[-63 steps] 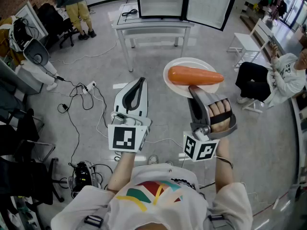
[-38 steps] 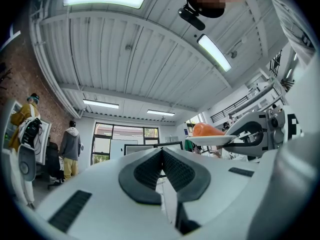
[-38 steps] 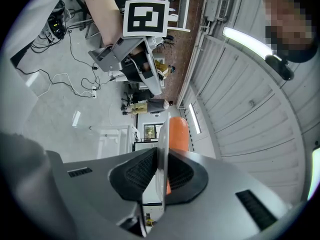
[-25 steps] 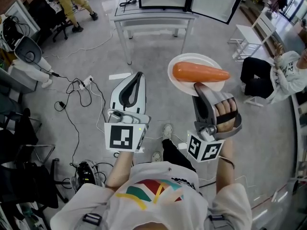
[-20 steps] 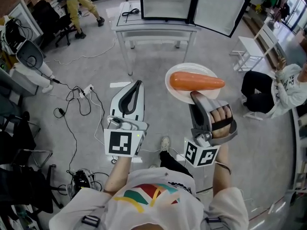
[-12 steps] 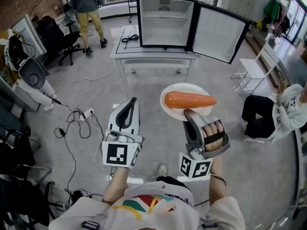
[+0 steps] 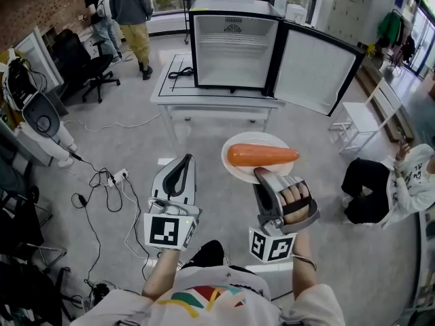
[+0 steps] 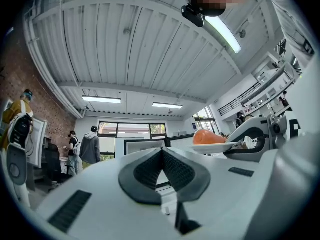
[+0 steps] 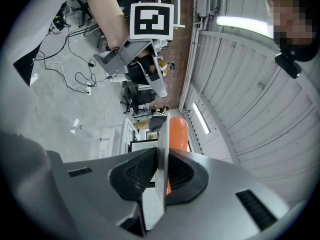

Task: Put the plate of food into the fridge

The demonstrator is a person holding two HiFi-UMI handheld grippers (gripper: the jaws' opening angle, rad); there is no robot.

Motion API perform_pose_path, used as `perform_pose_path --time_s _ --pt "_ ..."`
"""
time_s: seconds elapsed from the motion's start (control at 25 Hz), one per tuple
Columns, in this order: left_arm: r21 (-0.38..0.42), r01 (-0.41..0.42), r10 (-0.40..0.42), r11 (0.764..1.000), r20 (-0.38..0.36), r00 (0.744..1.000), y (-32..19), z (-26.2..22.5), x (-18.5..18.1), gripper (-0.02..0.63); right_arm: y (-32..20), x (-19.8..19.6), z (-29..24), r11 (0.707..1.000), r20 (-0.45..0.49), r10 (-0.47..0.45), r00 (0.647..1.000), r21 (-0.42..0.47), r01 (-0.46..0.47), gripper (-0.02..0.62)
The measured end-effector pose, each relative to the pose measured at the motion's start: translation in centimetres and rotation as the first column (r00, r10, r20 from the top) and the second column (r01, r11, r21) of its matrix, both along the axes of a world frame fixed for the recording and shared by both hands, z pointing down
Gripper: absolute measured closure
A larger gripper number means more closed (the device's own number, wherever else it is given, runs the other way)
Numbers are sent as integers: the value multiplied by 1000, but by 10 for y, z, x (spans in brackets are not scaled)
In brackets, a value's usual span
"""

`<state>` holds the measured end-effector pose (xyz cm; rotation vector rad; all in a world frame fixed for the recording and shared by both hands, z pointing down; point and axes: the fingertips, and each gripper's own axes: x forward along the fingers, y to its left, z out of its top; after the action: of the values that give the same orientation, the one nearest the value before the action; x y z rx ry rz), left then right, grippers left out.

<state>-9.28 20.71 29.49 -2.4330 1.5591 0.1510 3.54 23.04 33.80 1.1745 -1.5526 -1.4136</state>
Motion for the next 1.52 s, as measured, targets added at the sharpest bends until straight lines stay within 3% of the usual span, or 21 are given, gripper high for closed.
perform_pose_path --time_s 0.96,1.52 --pt "35 -61 61 998 -3 998 -209 -18 3 600 -199 -3 -18 998 -17 54 998 14 -53 555" --pt "-4 -127 127 992 -37 991 -283 4 -4 599 -257 -15 -11 994 -37 110 993 -9 -110 555"
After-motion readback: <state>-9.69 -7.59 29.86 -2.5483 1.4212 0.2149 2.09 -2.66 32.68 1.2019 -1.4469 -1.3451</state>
